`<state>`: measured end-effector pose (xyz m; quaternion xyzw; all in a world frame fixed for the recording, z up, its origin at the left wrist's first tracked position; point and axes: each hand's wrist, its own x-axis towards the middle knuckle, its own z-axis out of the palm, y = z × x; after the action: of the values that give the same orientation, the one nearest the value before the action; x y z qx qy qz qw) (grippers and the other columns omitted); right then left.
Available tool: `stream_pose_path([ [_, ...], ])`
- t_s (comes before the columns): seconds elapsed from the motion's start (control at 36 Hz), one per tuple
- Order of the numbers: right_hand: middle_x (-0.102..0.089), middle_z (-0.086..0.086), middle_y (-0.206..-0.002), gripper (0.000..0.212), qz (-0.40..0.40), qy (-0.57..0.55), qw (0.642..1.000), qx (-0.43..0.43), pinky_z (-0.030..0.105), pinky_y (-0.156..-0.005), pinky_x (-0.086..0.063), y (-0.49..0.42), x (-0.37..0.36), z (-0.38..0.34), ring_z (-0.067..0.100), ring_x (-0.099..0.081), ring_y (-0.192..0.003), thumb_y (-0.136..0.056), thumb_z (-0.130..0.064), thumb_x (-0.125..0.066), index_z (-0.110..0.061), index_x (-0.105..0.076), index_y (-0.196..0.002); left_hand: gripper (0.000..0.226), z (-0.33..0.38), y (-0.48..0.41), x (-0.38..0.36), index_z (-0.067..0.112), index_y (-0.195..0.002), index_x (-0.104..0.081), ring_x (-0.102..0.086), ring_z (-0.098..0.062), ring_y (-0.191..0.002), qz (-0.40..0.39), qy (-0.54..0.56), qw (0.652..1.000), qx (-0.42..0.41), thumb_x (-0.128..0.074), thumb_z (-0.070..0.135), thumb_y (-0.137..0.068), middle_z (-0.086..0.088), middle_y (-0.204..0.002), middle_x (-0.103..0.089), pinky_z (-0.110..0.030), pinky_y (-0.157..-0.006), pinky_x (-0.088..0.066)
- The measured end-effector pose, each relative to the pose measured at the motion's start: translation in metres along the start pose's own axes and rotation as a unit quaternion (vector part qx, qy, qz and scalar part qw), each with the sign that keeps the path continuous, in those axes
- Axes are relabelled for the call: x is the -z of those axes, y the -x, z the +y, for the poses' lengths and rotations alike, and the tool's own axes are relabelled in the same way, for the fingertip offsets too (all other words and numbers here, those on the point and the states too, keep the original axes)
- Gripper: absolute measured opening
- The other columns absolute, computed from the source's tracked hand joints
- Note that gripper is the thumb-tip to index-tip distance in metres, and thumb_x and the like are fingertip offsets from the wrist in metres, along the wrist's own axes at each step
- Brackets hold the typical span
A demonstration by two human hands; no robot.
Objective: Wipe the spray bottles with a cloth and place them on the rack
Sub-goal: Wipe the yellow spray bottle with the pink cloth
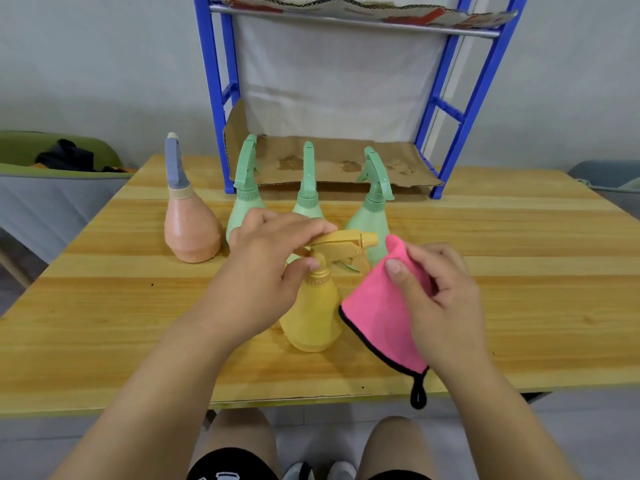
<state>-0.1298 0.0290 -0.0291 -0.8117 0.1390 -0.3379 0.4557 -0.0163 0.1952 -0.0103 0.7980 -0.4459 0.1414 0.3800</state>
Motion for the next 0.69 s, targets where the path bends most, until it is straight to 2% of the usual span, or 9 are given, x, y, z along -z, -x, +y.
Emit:
stream_pose_path([
  [0.08, -0.055, -0.01, -0.095, 0.026, -0.057, 0.003, 0.998, -0.033, 0.002, -0.07, -0.036, -0.003, -0.003, 0.001, -0.009, -0.049, -0.084, -0.088, -0.03, -0.058, -0.025, -0.067, -0.111, 0.037, -0.002, -0.001, -0.001, 0.039, -0.115, -0.06, -0.034, -0.013, -0.1, 0.016, -0.01, 1.0, -0.001, -0.061, 0.021, -0.082, 0.031, -0.108, -0.047, -0.04, -0.088, -0.037],
  [0.17, -0.057, -0.004, -0.092, 0.021, -0.108, -0.03, 0.993, -0.036, 0.006, -0.069, -0.039, 0.0, -0.006, -0.001, 0.0, -0.053, -0.082, -0.081, -0.042, -0.055, -0.034, -0.069, -0.095, 0.04, -0.005, -0.002, -0.003, 0.038, -0.114, -0.063, -0.039, -0.018, -0.092, 0.042, -0.024, 0.999, 0.004, -0.061, 0.019, -0.08, 0.018, -0.106, -0.041, -0.033, -0.082, -0.039],
  [0.25, -0.058, -0.003, -0.089, 0.01, -0.141, -0.044, 0.989, -0.009, 0.01, -0.07, -0.041, 0.005, -0.008, -0.003, 0.006, -0.055, -0.083, -0.085, -0.043, -0.059, -0.04, -0.068, -0.087, 0.039, -0.007, -0.002, -0.003, 0.032, -0.117, -0.065, -0.04, -0.017, -0.087, 0.047, -0.034, 0.998, 0.004, -0.061, 0.015, -0.081, 0.006, -0.097, -0.041, -0.017, -0.081, -0.034],
  [0.36, -0.057, -0.006, -0.086, 0.013, -0.142, -0.078, 0.987, -0.012, 0.011, -0.071, -0.041, 0.007, -0.01, -0.001, 0.007, -0.055, -0.083, -0.085, -0.041, -0.061, -0.034, -0.072, -0.088, 0.041, 0.0, 0.003, -0.002, 0.032, -0.123, -0.059, -0.051, -0.005, -0.087, -0.003, 0.096, 0.994, 0.05, -0.053, 0.019, -0.085, 0.005, -0.092, -0.049, -0.009, -0.078, -0.04],
  [0.42, -0.057, -0.006, -0.086, 0.014, -0.134, -0.091, 0.987, -0.017, 0.011, -0.071, -0.041, 0.009, -0.012, 0.0, 0.007, -0.056, -0.083, -0.084, -0.04, -0.062, -0.033, -0.073, -0.09, 0.04, 0.003, 0.005, 0.0, 0.035, -0.123, -0.057, -0.052, -0.002, -0.09, -0.013, 0.143, 0.987, 0.071, -0.055, 0.023, -0.084, 0.007, -0.094, -0.049, -0.007, -0.078, -0.04],
  [0.53, -0.057, -0.005, -0.086, 0.015, -0.153, -0.107, 0.982, -0.012, 0.01, -0.072, -0.041, 0.014, -0.019, -0.002, 0.005, -0.057, -0.082, -0.085, -0.033, -0.06, -0.035, -0.073, -0.093, 0.052, 0.003, 0.008, -0.001, 0.041, -0.12, -0.057, -0.055, -0.008, -0.09, -0.013, 0.13, 0.988, 0.08, -0.062, 0.057, -0.071, 0.01, -0.098, -0.049, -0.012, -0.077, -0.047],
  [0.61, -0.057, -0.007, -0.085, 0.014, -0.172, -0.096, 0.98, 0.0, 0.01, -0.071, -0.041, 0.016, -0.021, -0.004, 0.005, -0.056, -0.081, -0.085, -0.033, -0.059, -0.036, -0.072, -0.088, 0.052, 0.003, 0.006, -0.002, 0.041, -0.116, -0.06, -0.057, -0.01, -0.086, 0.008, 0.119, 0.99, 0.082, -0.065, 0.059, -0.067, 0.01, -0.096, -0.051, -0.016, -0.077, -0.051],
  [0.69, -0.057, -0.008, -0.087, 0.017, -0.151, -0.106, 0.983, -0.007, 0.012, -0.071, -0.043, 0.016, -0.02, -0.004, 0.006, -0.057, -0.083, -0.083, -0.035, -0.061, -0.035, -0.072, -0.097, 0.05, 0.004, 0.007, -0.001, 0.038, -0.118, -0.06, -0.058, -0.01, -0.088, 0.014, 0.11, 0.992, 0.066, -0.064, 0.054, -0.071, 0.01, -0.097, -0.055, -0.016, -0.079, -0.05],
])
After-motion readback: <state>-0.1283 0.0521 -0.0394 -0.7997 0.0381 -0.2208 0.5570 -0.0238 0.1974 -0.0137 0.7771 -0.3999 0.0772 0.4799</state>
